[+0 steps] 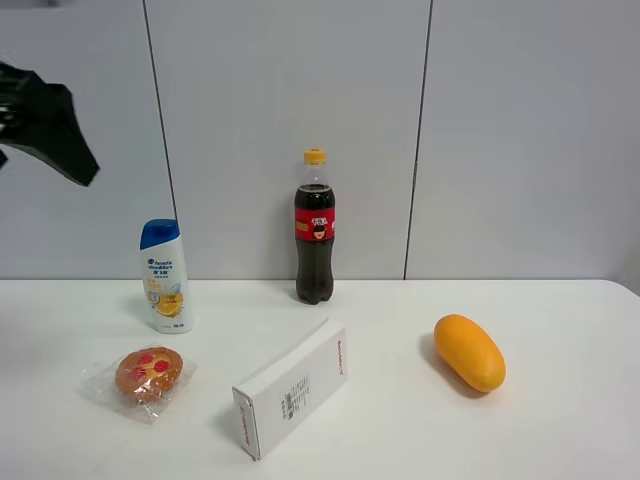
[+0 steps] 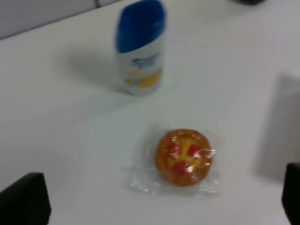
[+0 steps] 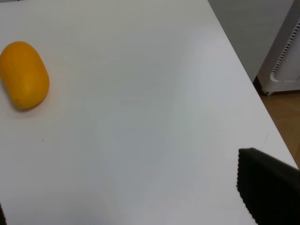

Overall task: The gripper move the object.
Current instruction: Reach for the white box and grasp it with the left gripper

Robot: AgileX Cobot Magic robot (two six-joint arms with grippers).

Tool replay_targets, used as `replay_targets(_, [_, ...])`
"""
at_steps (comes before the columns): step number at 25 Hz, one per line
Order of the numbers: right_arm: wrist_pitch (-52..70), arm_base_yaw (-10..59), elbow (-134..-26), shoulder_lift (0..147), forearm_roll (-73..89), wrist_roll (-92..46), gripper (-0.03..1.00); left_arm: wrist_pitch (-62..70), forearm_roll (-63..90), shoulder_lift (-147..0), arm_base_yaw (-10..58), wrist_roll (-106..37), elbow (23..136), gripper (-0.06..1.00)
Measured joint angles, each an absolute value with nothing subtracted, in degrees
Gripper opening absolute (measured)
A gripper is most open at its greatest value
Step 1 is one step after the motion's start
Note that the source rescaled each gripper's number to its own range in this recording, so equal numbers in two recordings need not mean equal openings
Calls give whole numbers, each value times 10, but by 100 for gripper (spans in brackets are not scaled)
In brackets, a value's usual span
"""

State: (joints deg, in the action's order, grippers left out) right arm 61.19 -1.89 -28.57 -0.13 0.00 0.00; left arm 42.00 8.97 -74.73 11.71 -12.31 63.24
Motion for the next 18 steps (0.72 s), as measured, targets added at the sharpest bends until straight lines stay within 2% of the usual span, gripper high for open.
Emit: replay_targets(18, [612,-19,-286,-1,0,0,100,323,76,-805,397,-46,633,100])
